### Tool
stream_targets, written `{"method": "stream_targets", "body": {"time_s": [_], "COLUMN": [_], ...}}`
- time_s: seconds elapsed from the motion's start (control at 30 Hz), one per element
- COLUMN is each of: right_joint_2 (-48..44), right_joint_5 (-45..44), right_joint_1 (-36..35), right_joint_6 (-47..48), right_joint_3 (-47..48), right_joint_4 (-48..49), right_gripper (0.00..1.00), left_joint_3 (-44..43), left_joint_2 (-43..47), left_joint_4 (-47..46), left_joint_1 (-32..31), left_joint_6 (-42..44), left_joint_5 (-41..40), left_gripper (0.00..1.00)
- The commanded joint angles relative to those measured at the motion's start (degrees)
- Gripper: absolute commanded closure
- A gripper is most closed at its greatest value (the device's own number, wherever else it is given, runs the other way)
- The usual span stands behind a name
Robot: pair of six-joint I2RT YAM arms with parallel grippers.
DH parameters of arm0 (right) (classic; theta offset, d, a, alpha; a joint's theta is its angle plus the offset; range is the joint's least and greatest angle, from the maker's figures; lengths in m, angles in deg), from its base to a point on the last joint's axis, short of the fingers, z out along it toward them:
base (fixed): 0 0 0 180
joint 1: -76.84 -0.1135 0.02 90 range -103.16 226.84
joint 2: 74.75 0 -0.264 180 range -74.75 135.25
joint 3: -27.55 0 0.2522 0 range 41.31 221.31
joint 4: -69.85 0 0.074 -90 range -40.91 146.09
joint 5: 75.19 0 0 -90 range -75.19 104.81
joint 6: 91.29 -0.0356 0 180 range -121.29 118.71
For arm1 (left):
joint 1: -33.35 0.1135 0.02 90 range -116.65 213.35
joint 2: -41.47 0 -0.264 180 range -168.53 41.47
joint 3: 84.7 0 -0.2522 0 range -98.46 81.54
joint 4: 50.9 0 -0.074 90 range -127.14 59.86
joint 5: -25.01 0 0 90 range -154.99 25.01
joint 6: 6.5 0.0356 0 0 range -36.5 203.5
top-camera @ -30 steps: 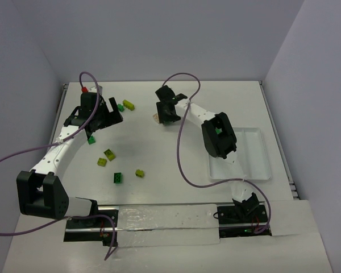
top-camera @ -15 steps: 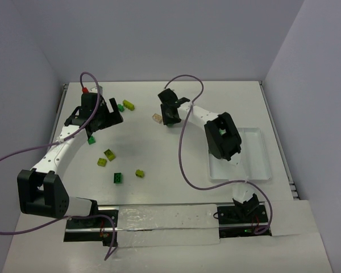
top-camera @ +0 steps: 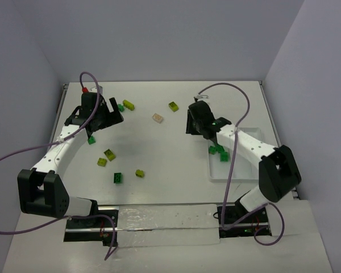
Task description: Sort the legos into containers by color
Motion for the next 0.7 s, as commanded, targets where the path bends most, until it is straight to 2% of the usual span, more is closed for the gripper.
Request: {"method": "stream_targets", "body": {"time_s": [0.0, 0.07, 0.23, 0.5, 0.63, 0.67], "right_joint_2": [-6.82, -10.77, -14.43, -6.34, -1.63, -0.98], "right_joint_5": [-3.51, -3.69, -3.84, -2.71, -2.43, -2.21], "right_joint_1": [4.96, 8.14, 12.61, 15.24, 15.24, 15.24], "right_joint_6": [-3.02, -3.28, -3.03, -1.02, -0.73, -0.59], "right_joint_3": [-8.61, -13.27, -16.49, -12.41, -9.79, -9.04], "right_joint_4": [-0.09, -0.25, -0.31, 3.01, 3.88, 3.97], "right_gripper": [0.69, 0.69, 0.68, 0.66, 0.54, 0.4], "left_joint_3": [-2.52, -2.82, -3.24, -3.68, -4.03, -4.12], "left_joint_2": [0.19, -0.04, -1.03, -1.47, -1.52, -1.68], "left_joint_4": [-0.6, -0.4, -0.06, -0.17, 0.34, 0.33], "left_joint_1": [-0.29, -0.21, -0.27, -0.29, -0.29, -0.29], "left_joint_6": [-0.49, -0.42, -0.82, -1.37, -1.39, -1.49], "left_joint_5": [1.47, 1.72, 1.77, 1.84, 1.75, 1.75], "left_gripper": [0.01, 0.01, 0.01, 0.01, 0.01, 0.01]}}
